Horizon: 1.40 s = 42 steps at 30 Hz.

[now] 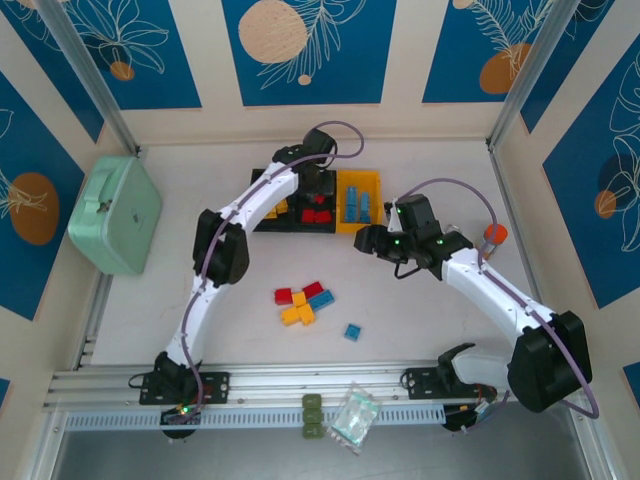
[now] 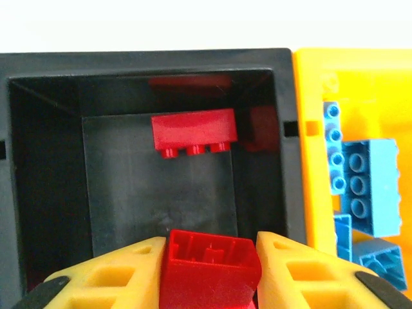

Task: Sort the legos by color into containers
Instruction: Place the lego in the container, then move the lego to the bottom-center of the table.

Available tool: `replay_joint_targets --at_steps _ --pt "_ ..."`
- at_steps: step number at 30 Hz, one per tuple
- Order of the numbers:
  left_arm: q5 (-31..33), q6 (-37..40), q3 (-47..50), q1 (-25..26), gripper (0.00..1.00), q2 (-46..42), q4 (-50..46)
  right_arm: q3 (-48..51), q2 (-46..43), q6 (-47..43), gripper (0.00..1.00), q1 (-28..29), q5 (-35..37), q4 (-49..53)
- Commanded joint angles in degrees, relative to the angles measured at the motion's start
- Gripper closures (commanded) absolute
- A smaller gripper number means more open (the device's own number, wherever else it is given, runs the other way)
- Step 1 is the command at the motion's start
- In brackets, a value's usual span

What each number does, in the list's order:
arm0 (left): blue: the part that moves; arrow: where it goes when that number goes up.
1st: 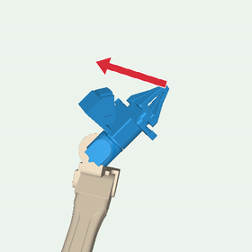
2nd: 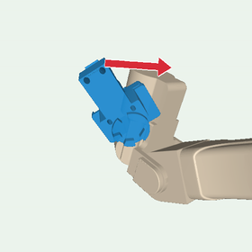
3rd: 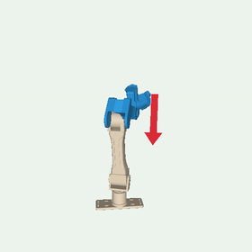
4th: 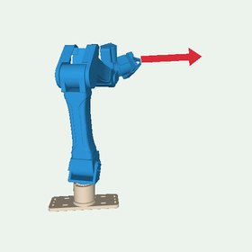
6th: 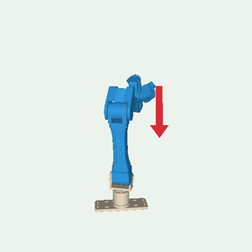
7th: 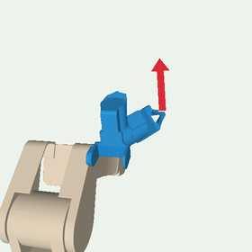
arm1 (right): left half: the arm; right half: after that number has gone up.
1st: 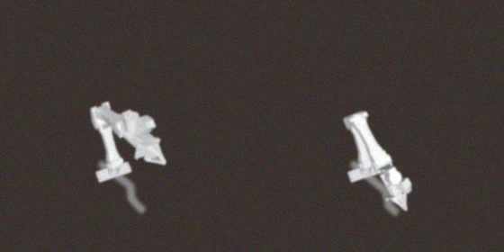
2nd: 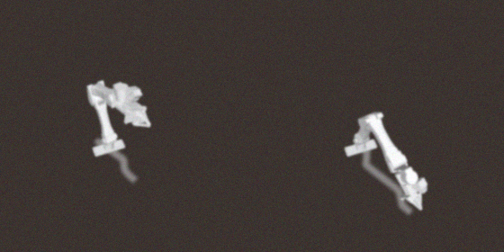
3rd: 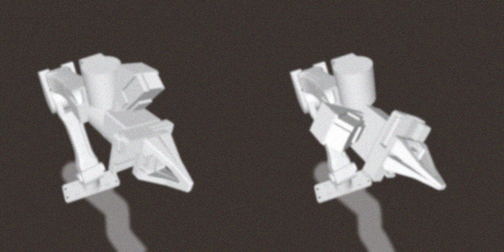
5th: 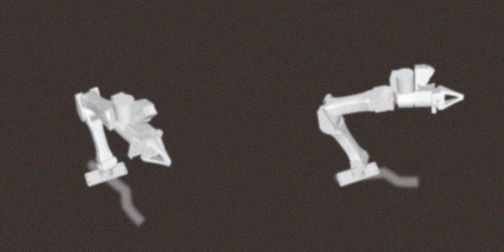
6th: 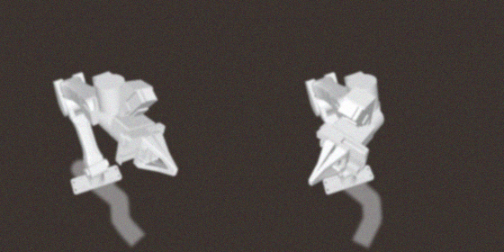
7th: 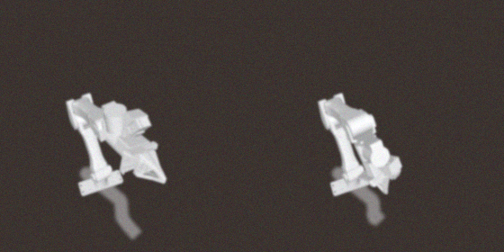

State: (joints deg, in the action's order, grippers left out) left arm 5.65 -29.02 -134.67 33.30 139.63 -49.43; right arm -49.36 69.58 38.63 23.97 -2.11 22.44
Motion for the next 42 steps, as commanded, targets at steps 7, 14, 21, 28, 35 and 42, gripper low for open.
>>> replay_joint_targets --at_steps 7,14,21,28,35,42 --pt "-1.43 -0.35 -3.56 -0.59 0.48 2.23 -1.50 1.89 -1.73 1.86 0.40 -0.23 1.85 -1.34" --pt "-2.90 0.10 1.98 0.01 0.43 -4.28 -0.13 1.91 -2.15 1.28 0.40 -0.15 1.32 -1.67" --pt "-7.68 0.50 19.37 0.45 0.42 -19.19 6.63 1.03 -2.79 -0.30 0.38 -0.34 1.19 0.06" --pt "-12.23 2.03 38.35 0.88 0.41 -32.35 9.58 2.14 -2.68 -1.43 0.37 -0.20 -1.44 0.76" --pt "-10.63 -1.59 59.86 1.73 0.38 -45.01 11.38 2.94 -1.83 -3.44 0.37 1.34 -4.43 0.56" --pt "-10.64 -8.89 75.76 4.00 0.33 -50.98 12.38 3.61 0.35 -4.73 0.36 5.60 -5.01 -0.76"
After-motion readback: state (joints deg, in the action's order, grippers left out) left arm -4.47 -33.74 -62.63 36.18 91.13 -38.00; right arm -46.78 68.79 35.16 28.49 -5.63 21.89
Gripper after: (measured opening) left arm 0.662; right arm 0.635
